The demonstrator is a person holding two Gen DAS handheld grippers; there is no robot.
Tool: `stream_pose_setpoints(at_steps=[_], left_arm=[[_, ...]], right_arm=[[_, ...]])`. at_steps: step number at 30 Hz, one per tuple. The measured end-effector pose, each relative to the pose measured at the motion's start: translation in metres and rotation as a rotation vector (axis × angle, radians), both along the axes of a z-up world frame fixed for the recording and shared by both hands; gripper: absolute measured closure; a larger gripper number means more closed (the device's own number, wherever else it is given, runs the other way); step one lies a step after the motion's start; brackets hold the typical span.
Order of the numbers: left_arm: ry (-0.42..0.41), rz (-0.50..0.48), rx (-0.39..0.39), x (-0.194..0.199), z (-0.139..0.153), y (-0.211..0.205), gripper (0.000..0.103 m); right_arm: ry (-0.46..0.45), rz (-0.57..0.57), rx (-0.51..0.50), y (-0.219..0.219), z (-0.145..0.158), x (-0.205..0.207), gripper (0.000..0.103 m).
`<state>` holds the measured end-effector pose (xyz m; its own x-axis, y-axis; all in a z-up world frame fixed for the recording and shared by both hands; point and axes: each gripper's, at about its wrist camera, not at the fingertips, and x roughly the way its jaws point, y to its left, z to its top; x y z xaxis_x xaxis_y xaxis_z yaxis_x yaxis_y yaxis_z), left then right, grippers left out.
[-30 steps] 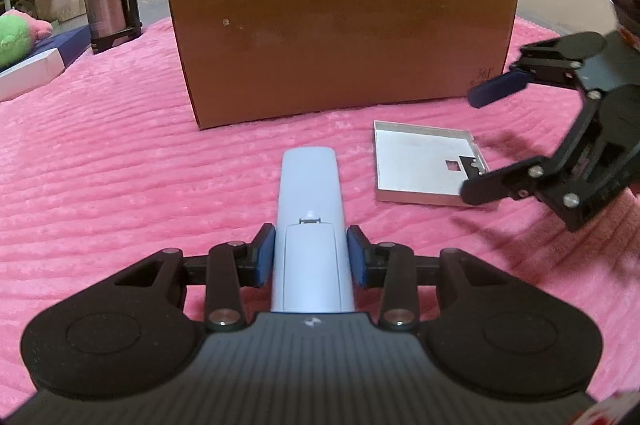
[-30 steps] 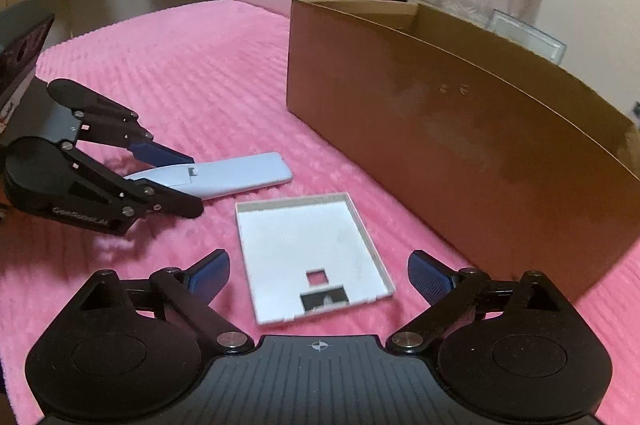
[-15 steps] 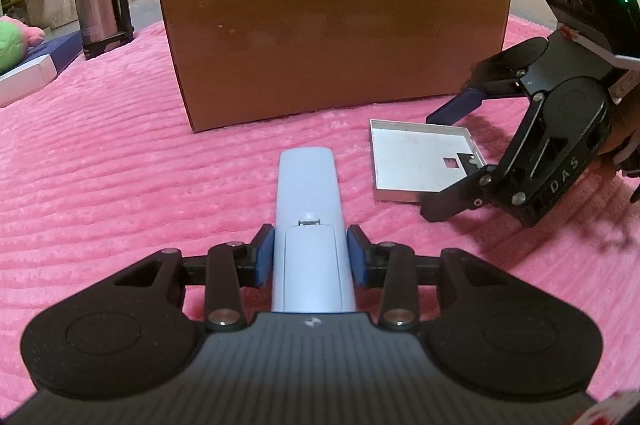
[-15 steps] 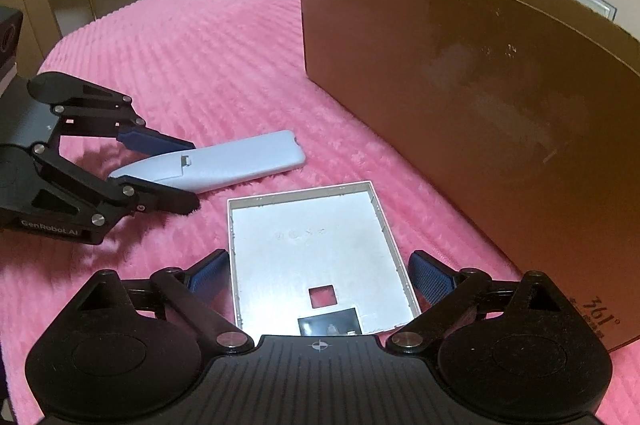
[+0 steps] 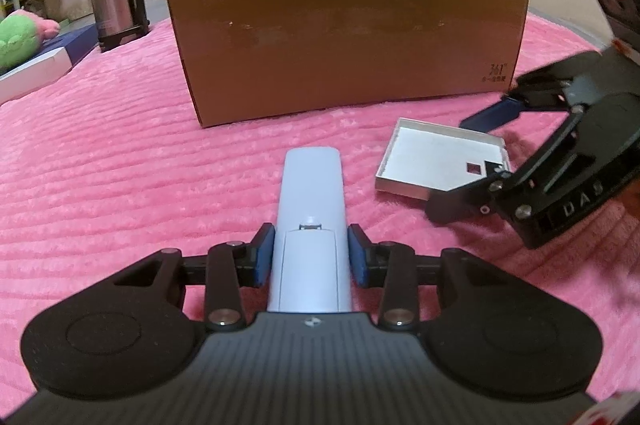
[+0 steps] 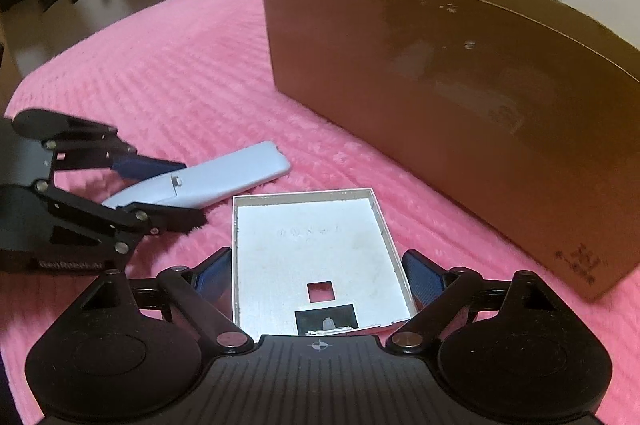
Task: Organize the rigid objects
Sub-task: 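Grasp the white stick with left tool while right tool grasps the white square lid, then carry the white stick and square lid into the cardboard box with both tools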
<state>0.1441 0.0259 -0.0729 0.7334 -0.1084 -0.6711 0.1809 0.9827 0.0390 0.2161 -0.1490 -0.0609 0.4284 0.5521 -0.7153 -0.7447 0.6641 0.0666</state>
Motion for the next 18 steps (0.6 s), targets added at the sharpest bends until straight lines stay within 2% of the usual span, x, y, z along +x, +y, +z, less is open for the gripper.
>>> stream_pose_setpoints(at_steps=[8,18], left_arm=[[0.009,-0.012,-0.01,-0.009,0.01,0.003,0.07],[-0.001,-0.057,-0.036,-0.029,0.04,0.014,0.07]], right_arm=[[-0.012,-0.123,0.06,-0.016,0.009,-0.025,0.017],[-0.018,-0.191,0.099,-0.038,0.037,-0.053,0.017]])
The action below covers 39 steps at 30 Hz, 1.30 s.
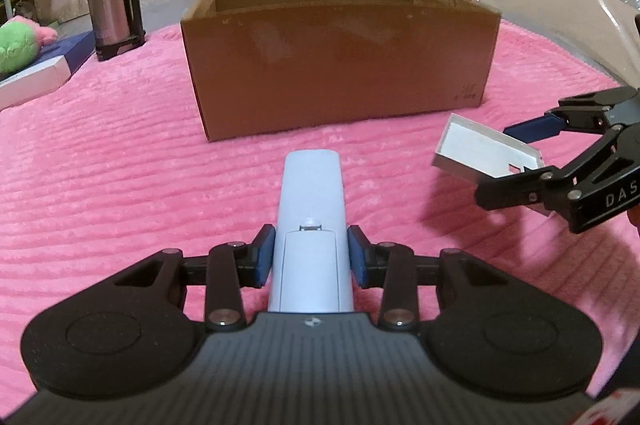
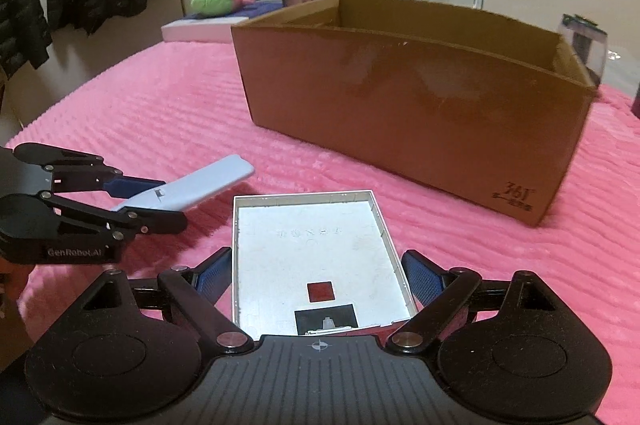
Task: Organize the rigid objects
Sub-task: 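Carry the white stick and square lid into the cardboard box with both tools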
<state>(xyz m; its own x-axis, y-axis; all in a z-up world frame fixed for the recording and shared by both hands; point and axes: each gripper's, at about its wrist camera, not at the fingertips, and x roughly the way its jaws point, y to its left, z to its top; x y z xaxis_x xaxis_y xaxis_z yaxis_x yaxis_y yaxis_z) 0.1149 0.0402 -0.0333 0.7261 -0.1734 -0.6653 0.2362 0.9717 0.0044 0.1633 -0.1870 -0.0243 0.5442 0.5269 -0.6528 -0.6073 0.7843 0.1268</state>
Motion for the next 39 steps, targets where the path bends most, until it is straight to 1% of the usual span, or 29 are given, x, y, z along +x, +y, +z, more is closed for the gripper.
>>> stream_pose_setpoints(at_steps=[4,9,16,19,26,32,39], left_arm=[[0.005,-0.031,-0.009,-0.004,0.017,0.007,0.07],[-0.008,-0.083,-0.009,-0.005,0.043,0.012,0.07],[-0.047,-0.168,0.002,0.006,0.089,0.012,0.07],[-0.055,-0.199,0.004,0.016,0.109,0.013,0.07],[-0.078,-0.251,0.067,0.056,0.151,0.01,0.07],[-0.078,-0.273,0.114,0.098,0.168,0.005,0.07],[-0.061,-0.293,0.16,0.138,0.173,-0.001,0.07]], right_arm=[[0.012,-0.045,0.014,-0.019,0.012,-0.008,0.017],[0.004,-0.084,0.017,-0.041,0.03,-0.013,0.017],[-0.064,-0.072,0.01,-0.057,0.075,-0.01,0.017],[-0.092,-0.057,-0.001,-0.058,0.093,0.0,0.017],[-0.129,-0.009,-0.067,-0.05,0.126,0.037,0.017],[-0.133,0.01,-0.087,-0.045,0.143,0.072,0.017],[-0.109,0.027,-0.103,-0.037,0.151,0.11,0.017]])
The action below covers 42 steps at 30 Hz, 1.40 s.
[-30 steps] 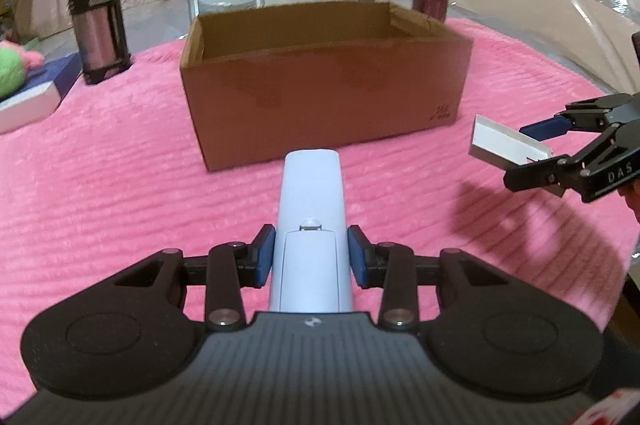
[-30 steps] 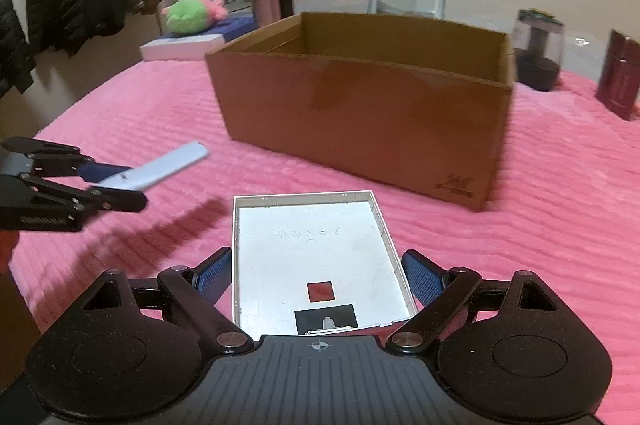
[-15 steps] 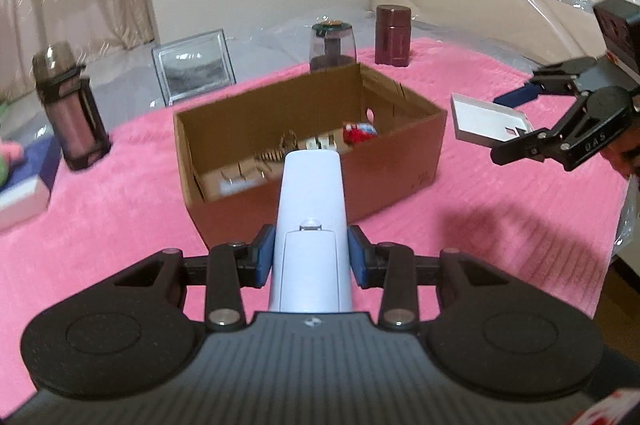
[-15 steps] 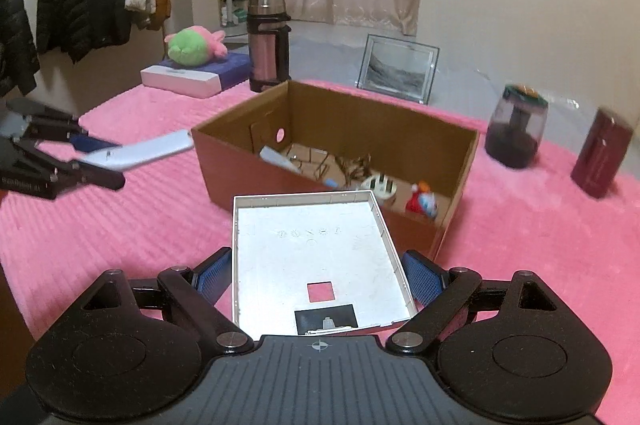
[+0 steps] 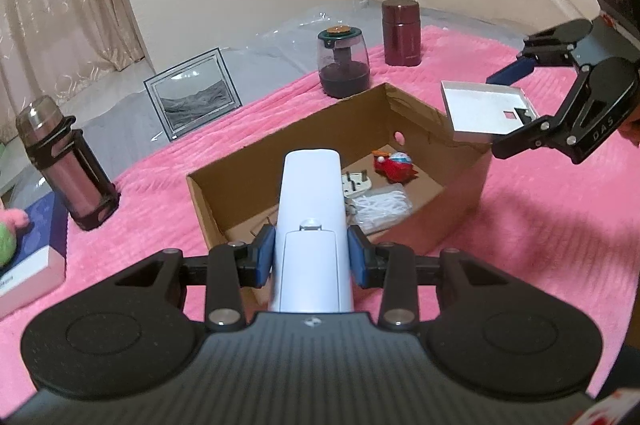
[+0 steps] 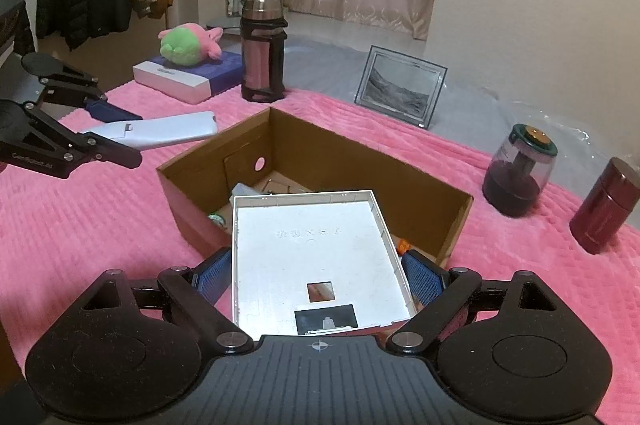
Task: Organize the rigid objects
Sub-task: 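Carry the white stick and square lid into the cardboard box with both tools, then lower both tools into the box and open them to release the items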
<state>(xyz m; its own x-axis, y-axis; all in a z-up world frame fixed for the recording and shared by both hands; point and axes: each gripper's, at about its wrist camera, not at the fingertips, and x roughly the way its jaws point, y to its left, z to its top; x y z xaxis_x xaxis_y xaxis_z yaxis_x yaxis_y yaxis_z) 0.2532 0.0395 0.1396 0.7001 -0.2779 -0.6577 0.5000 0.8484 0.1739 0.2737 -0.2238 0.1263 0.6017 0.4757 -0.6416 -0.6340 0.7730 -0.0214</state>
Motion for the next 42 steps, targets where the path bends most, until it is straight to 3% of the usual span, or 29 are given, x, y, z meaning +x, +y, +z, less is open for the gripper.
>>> stream_pose_setpoints(at_steps=[15,32,42], left_arm=[[0.081,-0.035,0.076,0.074,-0.024,-0.008,0.07],[0.194,-0.063,0.188,0.15,-0.092,-0.043,0.07],[0.243,-0.068,0.222,0.177,-0.12,-0.057,0.07]], right_arm=[[0.043,0.029,-0.108,0.026,-0.018,0.072,0.017],[0.147,0.096,-0.303,0.059,-0.086,0.136,0.017],[0.172,0.133,-0.373,0.075,-0.108,0.152,0.017]])
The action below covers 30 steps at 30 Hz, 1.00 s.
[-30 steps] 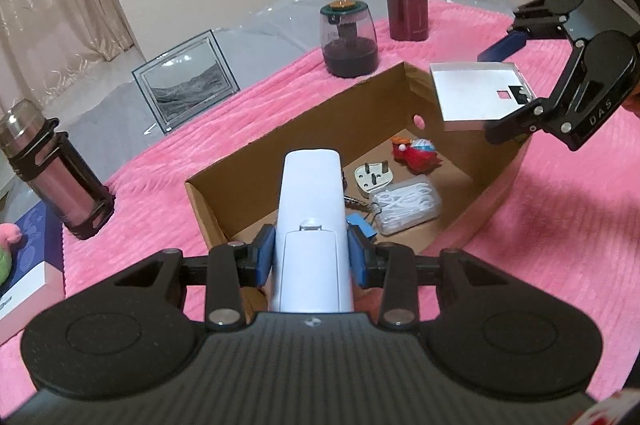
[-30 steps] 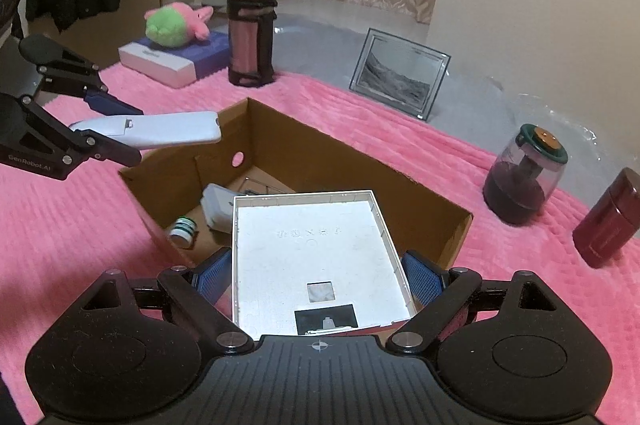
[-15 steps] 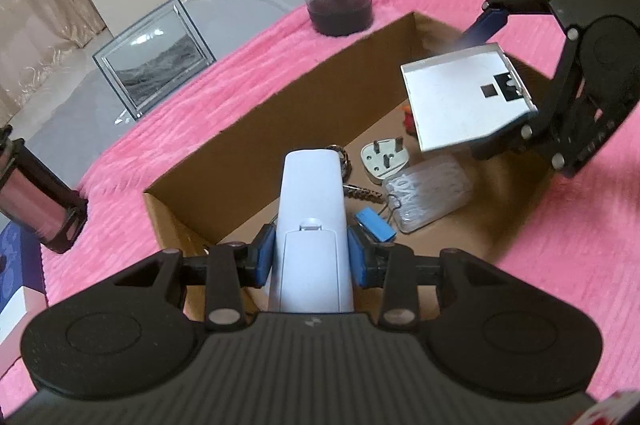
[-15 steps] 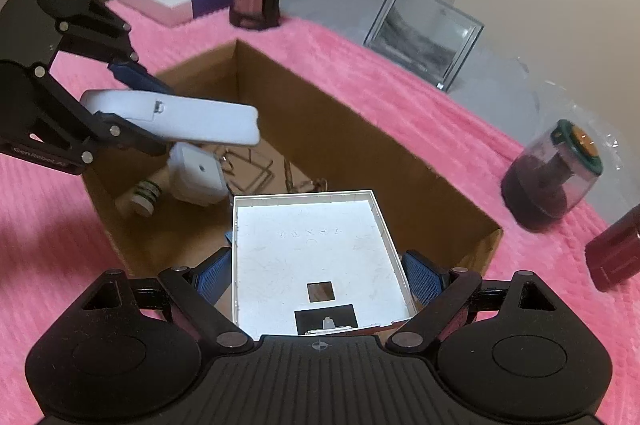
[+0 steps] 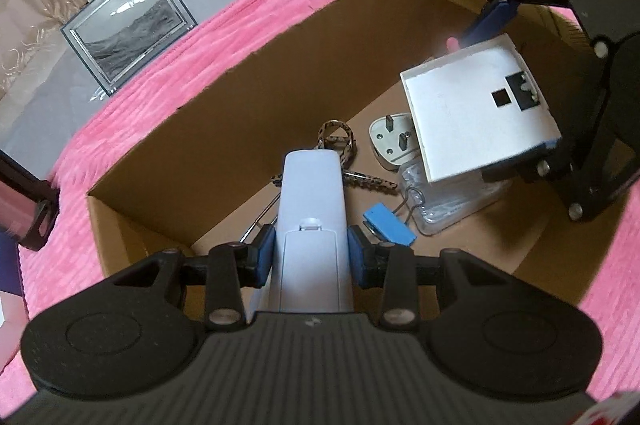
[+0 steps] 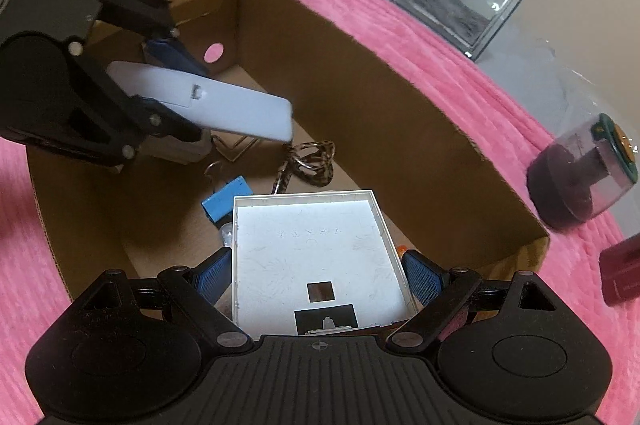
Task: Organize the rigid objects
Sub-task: 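Lower both tools into the box and open them to release the items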
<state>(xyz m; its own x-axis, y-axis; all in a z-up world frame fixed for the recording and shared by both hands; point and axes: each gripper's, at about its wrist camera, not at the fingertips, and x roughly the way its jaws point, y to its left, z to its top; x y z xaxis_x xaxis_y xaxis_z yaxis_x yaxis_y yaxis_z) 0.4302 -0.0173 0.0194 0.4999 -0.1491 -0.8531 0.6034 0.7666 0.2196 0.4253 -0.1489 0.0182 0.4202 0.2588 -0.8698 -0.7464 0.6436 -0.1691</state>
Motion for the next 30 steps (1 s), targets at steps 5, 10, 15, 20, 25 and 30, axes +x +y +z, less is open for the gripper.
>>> stream_pose_setpoints(at_steps=[5,10,15,20,25,30], left_arm=[[0.015,0.001,0.003,0.009,-0.007,-0.002,0.07],[0.03,-0.003,0.018,0.012,-0.015,-0.004,0.07],[0.037,0.003,0.013,0.015,-0.017,-0.004,0.069],[0.056,0.0,0.002,0.015,-0.017,-0.003,0.07],[0.063,0.004,-0.007,0.014,-0.02,-0.003,0.069],[0.077,0.002,0.0,0.013,-0.021,-0.006,0.069]], right_arm=[[0.012,0.02,-0.024,0.004,-0.008,0.004,0.017],[0.024,0.039,-0.045,0.007,-0.013,0.006,0.017],[0.037,0.048,-0.054,0.009,-0.016,0.007,0.017],[0.068,0.087,-0.059,0.013,-0.017,0.005,0.017],[0.084,0.11,-0.064,0.017,-0.022,0.003,0.017],[0.097,0.11,-0.062,0.018,-0.024,0.004,0.016]])
